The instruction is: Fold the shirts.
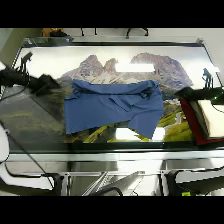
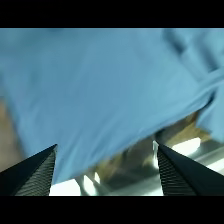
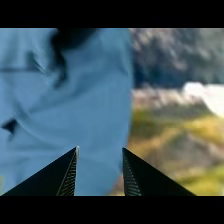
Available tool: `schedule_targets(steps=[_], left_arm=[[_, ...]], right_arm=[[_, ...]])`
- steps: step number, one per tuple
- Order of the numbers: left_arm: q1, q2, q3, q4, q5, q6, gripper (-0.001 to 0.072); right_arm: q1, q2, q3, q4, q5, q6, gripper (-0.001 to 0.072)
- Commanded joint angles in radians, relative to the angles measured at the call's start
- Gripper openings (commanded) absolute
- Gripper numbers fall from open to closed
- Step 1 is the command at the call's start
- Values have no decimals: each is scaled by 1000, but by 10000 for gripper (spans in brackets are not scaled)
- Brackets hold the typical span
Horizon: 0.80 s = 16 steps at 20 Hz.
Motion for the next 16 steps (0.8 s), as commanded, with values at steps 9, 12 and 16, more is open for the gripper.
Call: schedule_targets(steps=[9,12,16], left_arm=[[-1,251,-777,31,447,73,671],[-58,250,-777,27,516,72,671],[-100,195,-778,30,508,72,671]], right_arm=[[77,-104,-141,-19,-51,4,328],[106,-124,-141,-18,-64,4,328],[111,-126,-140,-7,-75,3,328]])
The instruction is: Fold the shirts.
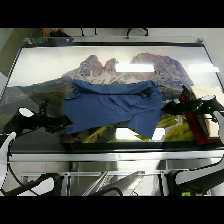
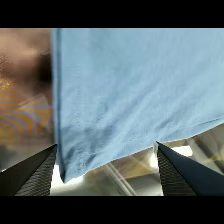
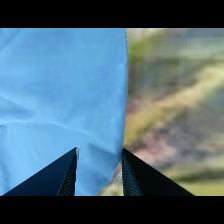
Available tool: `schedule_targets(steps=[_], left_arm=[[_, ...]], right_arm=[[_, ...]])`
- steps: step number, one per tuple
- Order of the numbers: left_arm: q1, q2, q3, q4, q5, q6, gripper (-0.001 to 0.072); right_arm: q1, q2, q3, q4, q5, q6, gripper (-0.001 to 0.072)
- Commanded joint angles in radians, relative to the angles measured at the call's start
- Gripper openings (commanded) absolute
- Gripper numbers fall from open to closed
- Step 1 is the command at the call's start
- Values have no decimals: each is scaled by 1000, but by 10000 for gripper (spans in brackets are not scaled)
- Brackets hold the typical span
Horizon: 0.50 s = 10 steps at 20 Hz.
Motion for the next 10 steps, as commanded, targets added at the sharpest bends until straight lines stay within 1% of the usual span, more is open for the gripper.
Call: schedule_targets(steps=[1,5,7,9,10], left_arm=[[-27,-52,-8,2,27,2,671],[-1,-74,-1,-2,30,2,671],[4,-74,31,-19,30,3,669],[-5,-74,66,-56,46,14,455],[-17,-74,79,-60,61,18,451]], right_arm=[[9,-7,-1,-3,-20,-2,328],[11,-7,-1,2,-18,-2,328],[13,-7,-1,46,-19,-29,327],[24,-8,-1,103,-25,-56,325],[29,-8,0,110,-34,-55,325]])
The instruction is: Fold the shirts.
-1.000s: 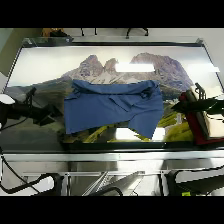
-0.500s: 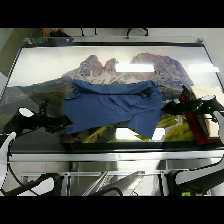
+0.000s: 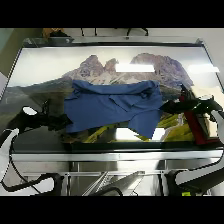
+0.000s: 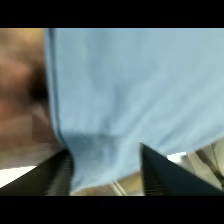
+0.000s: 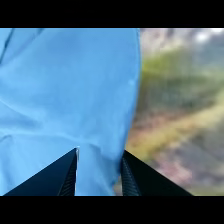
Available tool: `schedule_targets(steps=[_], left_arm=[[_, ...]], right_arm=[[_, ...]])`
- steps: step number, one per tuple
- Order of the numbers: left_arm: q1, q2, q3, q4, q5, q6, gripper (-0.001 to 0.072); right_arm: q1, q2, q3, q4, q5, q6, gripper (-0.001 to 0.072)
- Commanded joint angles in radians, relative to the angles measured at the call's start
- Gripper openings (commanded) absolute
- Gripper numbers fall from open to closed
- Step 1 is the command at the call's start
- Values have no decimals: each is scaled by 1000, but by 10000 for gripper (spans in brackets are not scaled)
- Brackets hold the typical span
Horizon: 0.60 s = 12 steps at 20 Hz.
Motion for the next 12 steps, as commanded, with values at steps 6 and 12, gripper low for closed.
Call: schedule_targets(steps=[6,12], left_arm=[[-87,-29,55,-26,39,12,268],[-77,-71,58,-33,14,27,14]], right_arm=[[35,-5,2,62,-22,-24,323],[34,-2,19,62,40,-23,19]])
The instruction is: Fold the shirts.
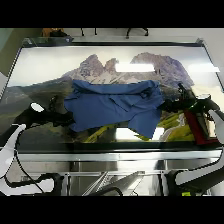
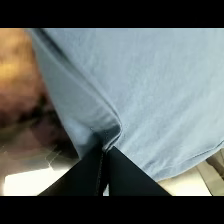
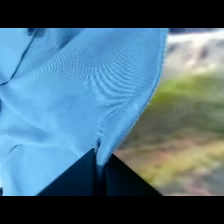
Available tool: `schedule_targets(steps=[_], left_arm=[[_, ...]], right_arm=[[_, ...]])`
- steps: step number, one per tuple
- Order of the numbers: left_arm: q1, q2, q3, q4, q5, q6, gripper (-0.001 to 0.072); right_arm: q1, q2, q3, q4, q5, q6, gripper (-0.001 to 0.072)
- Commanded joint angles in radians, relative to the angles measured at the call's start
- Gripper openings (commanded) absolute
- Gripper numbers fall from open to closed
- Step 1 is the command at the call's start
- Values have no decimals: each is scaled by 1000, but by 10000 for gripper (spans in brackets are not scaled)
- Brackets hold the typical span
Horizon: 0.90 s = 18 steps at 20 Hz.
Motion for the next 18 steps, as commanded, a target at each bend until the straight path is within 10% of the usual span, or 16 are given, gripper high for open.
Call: schedule_targets(steps=[1,14,18], left_arm=[[19,16,6,-1,-6,13,14],[134,84,16,27,-167,43,15],[128,147,101,-117,-187,93,13]], right_arm=[[1,8,16,5,51,4,18],[1,48,17,20,67,19,17],[-17,178,53,314,192,-64,17]])
